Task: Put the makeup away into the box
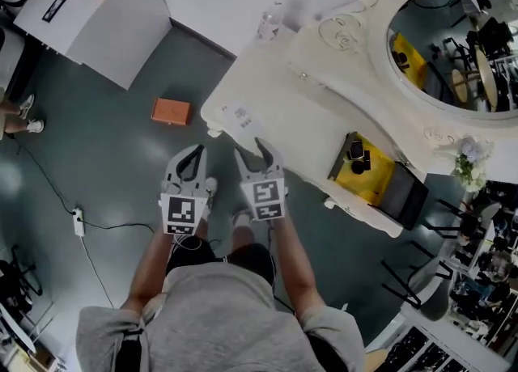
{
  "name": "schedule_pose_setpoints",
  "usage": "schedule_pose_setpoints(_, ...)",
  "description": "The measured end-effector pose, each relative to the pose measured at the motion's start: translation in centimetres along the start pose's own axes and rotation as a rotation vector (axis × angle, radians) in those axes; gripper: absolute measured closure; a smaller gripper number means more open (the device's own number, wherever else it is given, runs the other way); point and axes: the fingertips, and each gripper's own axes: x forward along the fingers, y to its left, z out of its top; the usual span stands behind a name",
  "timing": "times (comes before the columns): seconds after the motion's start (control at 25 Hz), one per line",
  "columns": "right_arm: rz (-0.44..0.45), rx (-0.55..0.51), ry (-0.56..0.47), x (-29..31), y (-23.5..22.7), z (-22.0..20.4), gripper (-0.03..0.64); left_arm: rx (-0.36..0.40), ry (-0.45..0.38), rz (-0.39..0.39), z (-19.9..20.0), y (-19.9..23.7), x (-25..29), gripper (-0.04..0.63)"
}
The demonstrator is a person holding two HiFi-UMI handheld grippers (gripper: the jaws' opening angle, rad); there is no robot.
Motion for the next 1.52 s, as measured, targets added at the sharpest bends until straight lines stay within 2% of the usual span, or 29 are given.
schedule_pose_setpoints(0.12,0.0,-0.004,0.05,2.4,0.4,-2.1,0.369,-0.011,0.03,-0.01,-2.3,0.8,0.4,0.592)
schedule_pose_setpoints(0.24,-0.028,-0.057,0.092,4.1,0.2,-4.1,0.339,-0.018,0.055,-0.02,-4.3,0.9,0.8,0.592)
schedule_pose_setpoints(0.36,-0.042,-0.094,0.123,5.6,-0.1,-5.7,0.333,-0.033,0.075,-0.024,-6.0,1.0,1.0,0.592)
schedule_pose_setpoints(0.6,-0.046,-0.092,0.17,7.8,-0.1,-8.1,0.334,-0.049,0.118,-0.024,-8.9,1.4,1.0,0.592)
schedule_pose_setpoints(0.84,-0.071,-0.117,0.221,8.6,-0.3,-9.3,0.337,-0.052,0.134,-0.027,-10.0,1.7,1.0,0.592)
schedule_pose_setpoints(0.92,-0.094,-0.137,0.228,8.5,-0.5,-9.3,0.358,-0.057,0.138,-0.024,-10.2,1.9,0.8,0.592)
schedule_pose_setpoints(1.0,-0.124,-0.161,0.227,8.4,-1.0,-9.3,0.452,-0.06,0.139,-0.024,-10.2,2.0,0.7,0.592)
schedule_pose_setpoints(1.24,-0.133,-0.202,0.232,8.4,-0.8,-9.3,0.469,-0.054,0.143,-0.024,-10.4,2.4,0.4,0.592)
schedule_pose_setpoints(1.52,-0.136,-0.24,0.259,8.3,-0.1,-9.2,0.539,-0.046,0.133,-0.03,-10.0,2.8,0.1,0.592)
